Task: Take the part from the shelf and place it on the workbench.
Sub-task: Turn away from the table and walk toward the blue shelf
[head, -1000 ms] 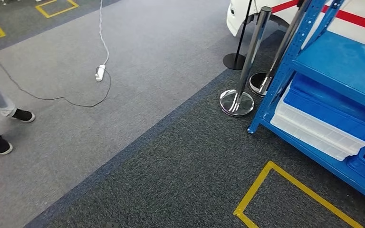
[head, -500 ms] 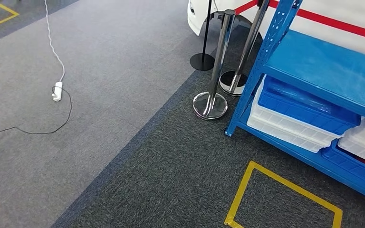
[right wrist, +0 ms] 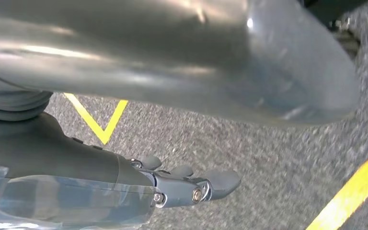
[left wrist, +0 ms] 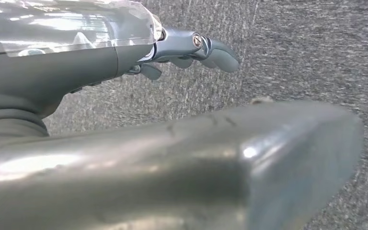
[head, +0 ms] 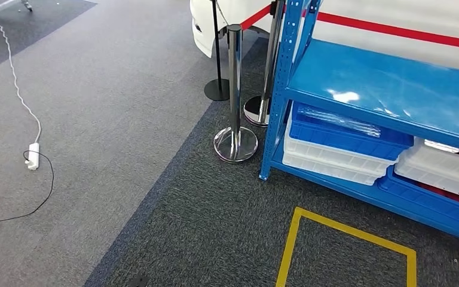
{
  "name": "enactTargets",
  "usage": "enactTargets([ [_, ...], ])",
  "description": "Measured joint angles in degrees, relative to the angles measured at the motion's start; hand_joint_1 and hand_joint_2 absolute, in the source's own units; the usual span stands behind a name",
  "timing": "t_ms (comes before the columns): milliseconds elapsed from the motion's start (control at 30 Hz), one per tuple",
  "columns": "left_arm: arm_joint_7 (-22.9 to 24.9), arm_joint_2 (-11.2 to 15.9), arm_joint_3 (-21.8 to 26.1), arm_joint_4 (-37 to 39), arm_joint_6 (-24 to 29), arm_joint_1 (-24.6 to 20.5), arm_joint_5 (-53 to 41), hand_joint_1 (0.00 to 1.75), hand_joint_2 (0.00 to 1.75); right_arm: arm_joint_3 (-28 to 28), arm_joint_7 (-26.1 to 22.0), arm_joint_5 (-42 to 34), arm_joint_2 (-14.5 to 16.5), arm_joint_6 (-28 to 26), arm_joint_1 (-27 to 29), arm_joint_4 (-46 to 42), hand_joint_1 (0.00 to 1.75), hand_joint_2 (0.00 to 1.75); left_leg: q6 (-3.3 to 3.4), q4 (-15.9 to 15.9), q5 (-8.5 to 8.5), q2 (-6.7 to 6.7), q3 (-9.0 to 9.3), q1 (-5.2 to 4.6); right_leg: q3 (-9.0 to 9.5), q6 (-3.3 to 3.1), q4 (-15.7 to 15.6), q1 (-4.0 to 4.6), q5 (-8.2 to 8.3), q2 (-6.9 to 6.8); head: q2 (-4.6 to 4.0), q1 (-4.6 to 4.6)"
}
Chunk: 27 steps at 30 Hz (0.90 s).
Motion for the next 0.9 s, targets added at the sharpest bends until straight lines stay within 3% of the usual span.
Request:
enactTargets([
  [33, -0.5, 0.0, 0.0, 0.0, 0.5, 0.2, -0.1, 0.00, 0.00, 0.0, 0.1, 0.0, 0.0, 0.1, 0.1, 0.0, 0.00, 0.00, 0.11, 0.6, -0.18, -0.06, -1.29, -0.02, 0.14, -0.06, 0.0, 0.16, -0.12, 0.46, 0.00, 0.00],
  [67, -1.1, 0.0, 0.0, 0.0, 0.9, 0.3, -0.4, 0.00, 0.00, 0.0, 0.1, 0.1, 0.0, 0.1, 0.2, 0.0, 0.00, 0.00, 0.40, -0.6, 1.12, -0.07, -1.76, -0.10, 0.29, -0.07, 0.0, 0.35, -0.19, 0.83, 0.00, 0.00],
  [133, -2.1, 0.0, 0.0, 0.0, 1.2, 0.4, -1.0, 0.00, 0.00, 0.0, 0.2, 0.2, 0.1, 0.2, 0.4, 0.0, 0.00, 0.00, 1.68, -7.0, 6.23, -0.12, -0.81, -0.56, 0.54, -0.10, 0.0, 0.73, -0.23, 1.22, 0.00, 0.00],
  [167, -2.4, 0.1, 0.0, 0.0, 1.0, 0.4, -1.1, 0.00, 0.00, 0.0, 0.2, 0.3, 0.3, 0.2, 0.5, 0.0, 0.00, 0.00, 2.36, -9.6, 7.24, -0.20, -0.48, -0.98, 0.59, 0.00, 0.0, 0.88, -0.17, 1.33, -0.01, 0.04],
  [233, -2.7, 0.3, 0.0, 0.0, 0.3, 0.2, -1.0, 0.00, 0.00, 0.0, 0.3, 0.4, 0.5, 0.3, 0.4, 0.0, 0.00, 0.00, 3.46, -12.1, 7.22, -0.72, -0.62, -1.70, 0.47, 0.56, 0.0, 0.78, -0.07, 1.53, 0.00, -0.01],
  [267, -2.7, 0.3, 0.0, 0.0, 0.2, 0.2, -1.0, 0.00, 0.00, 0.0, 0.2, 0.5, 0.6, 0.4, 0.4, 0.0, 0.00, 0.00, 3.38, -12.3, 6.77, -0.95, -0.93, -1.87, 0.44, 0.65, 0.0, 0.76, -0.61, 1.62, 0.00, -0.02],
  [367, -2.1, 0.3, 0.1, 0.0, 0.3, 0.2, -1.1, 0.00, 0.00, 0.0, 0.2, 0.9, 0.6, 0.5, 0.3, 0.0, 0.00, 0.00, 2.82, -13.5, 9.67, -1.11, -0.75, -1.78, 0.59, 0.55, 0.0, 0.71, -2.09, 1.61, -0.01, -0.04],
  [467, -1.4, 0.3, 0.0, 0.0, 0.7, 0.2, -2.4, 0.00, 0.00, 0.0, 0.1, 1.2, 0.6, 0.5, 0.4, 0.0, 0.00, 0.00, 3.02, -13.5, 10.96, -1.09, -0.74, -1.85, 0.71, 1.28, -0.3, 0.55, 0.06, 1.62, -0.01, -0.04],
  [733, -1.2, 0.3, -0.5, 0.0, 1.6, 0.1, -3.2, 0.00, 0.00, 0.0, 0.0, 1.3, 0.5, 0.6, 0.3, 0.0, 0.00, 0.00, 3.56, -13.5, 11.23, -1.08, -0.86, -2.06, 0.71, 1.84, -0.7, 0.28, 0.39, 1.65, 0.00, -0.05],
  [900, -0.8, 0.2, -0.5, 0.0, 1.4, 0.1, -3.2, 0.00, 0.00, 0.0, 0.0, 1.3, 0.5, 0.6, 0.3, 0.0, 0.00, 0.00, 3.22, -14.6, 11.77, -1.13, -0.68, -1.99, 0.95, 1.29, -1.5, 0.56, 0.52, 1.61, 0.00, -0.05],
])
